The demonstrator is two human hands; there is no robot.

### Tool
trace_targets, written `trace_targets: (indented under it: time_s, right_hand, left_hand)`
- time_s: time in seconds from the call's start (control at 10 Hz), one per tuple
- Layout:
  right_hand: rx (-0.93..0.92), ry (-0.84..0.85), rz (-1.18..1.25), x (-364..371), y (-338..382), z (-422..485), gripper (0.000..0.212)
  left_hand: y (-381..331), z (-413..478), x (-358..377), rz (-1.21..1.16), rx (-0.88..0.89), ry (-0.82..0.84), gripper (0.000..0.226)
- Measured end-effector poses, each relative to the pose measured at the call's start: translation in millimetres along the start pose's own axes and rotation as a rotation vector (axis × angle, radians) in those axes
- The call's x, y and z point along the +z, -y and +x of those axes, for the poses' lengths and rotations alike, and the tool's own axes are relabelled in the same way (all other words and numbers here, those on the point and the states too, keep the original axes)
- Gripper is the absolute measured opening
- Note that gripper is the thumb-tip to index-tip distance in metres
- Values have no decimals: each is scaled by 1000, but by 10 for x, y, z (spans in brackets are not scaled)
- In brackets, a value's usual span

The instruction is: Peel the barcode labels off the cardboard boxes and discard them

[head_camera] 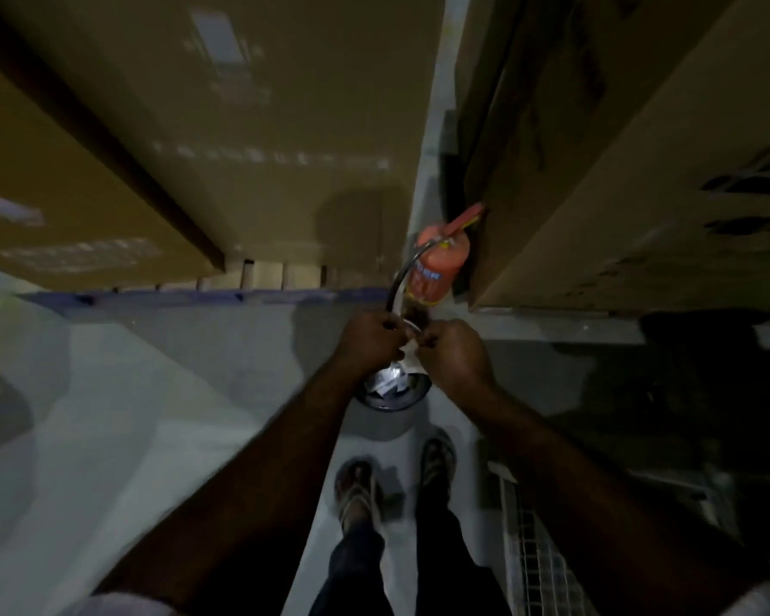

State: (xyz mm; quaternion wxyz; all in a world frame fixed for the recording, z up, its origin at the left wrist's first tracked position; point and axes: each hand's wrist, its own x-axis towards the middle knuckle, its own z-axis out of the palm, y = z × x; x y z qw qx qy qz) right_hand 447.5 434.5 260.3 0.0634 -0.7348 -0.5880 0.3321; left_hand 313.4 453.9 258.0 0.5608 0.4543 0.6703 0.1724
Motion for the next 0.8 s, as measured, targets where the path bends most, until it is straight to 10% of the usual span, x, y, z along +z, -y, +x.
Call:
trace_targets:
  time_s: [0.4,0.8]
  right_hand:
    - [-88,238,-404,2130,-1167,1627,23]
    - [-143,372,-350,2904,-1504,1935,26]
  left_hand:
    - [2144,1404,521,12,-317,-14,37]
    - [2542,1663,676,-211,-373,-19,18]
